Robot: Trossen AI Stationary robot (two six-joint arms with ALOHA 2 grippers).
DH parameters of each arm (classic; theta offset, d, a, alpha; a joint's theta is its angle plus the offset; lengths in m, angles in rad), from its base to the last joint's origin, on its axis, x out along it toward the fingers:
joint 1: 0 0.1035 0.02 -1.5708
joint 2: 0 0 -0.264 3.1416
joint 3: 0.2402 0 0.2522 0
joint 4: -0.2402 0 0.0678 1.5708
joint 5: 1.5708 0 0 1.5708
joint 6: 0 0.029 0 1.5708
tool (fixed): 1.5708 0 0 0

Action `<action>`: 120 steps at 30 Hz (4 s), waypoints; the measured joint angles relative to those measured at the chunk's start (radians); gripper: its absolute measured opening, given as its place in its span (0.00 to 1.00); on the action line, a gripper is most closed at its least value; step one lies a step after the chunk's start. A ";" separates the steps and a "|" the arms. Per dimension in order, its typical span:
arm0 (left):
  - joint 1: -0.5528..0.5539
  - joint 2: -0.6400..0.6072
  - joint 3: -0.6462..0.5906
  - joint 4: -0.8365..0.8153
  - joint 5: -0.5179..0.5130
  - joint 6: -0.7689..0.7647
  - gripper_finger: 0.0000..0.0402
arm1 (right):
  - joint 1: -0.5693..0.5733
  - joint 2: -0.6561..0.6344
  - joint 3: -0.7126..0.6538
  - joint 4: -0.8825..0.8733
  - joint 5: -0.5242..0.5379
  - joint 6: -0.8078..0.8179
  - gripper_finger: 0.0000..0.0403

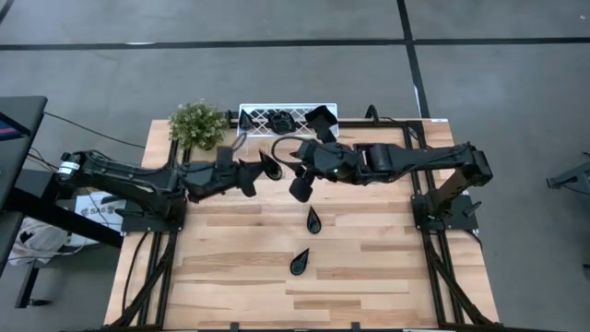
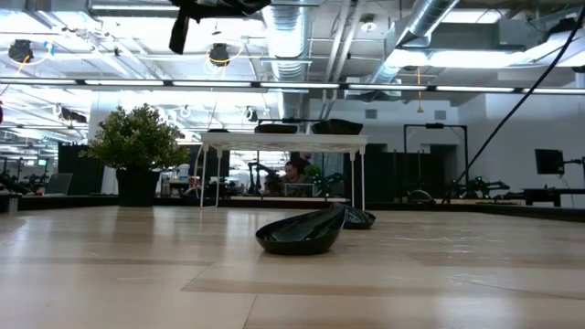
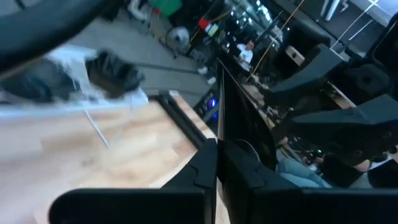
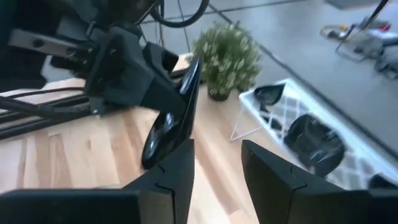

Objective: Pick & Place Mini shaped plates
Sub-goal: Stack the right drop shaped plate on the top of the drop shaped plates on the shelf, then stack the top drop shaped plate on the top of the drop shaped plates on the shelf

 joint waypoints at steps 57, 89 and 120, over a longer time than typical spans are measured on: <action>0.985 0.112 0.002 -0.247 0.649 0.405 0.04 | -0.594 0.197 0.058 -0.090 -0.476 -0.249 0.31; 0.976 0.088 0.002 -0.227 0.636 0.508 0.07 | -0.594 0.198 0.058 -0.086 -0.476 -0.238 0.30; 0.722 0.040 0.001 -0.201 0.723 0.474 0.16 | -0.507 0.076 -0.011 -0.178 -0.420 -0.108 0.30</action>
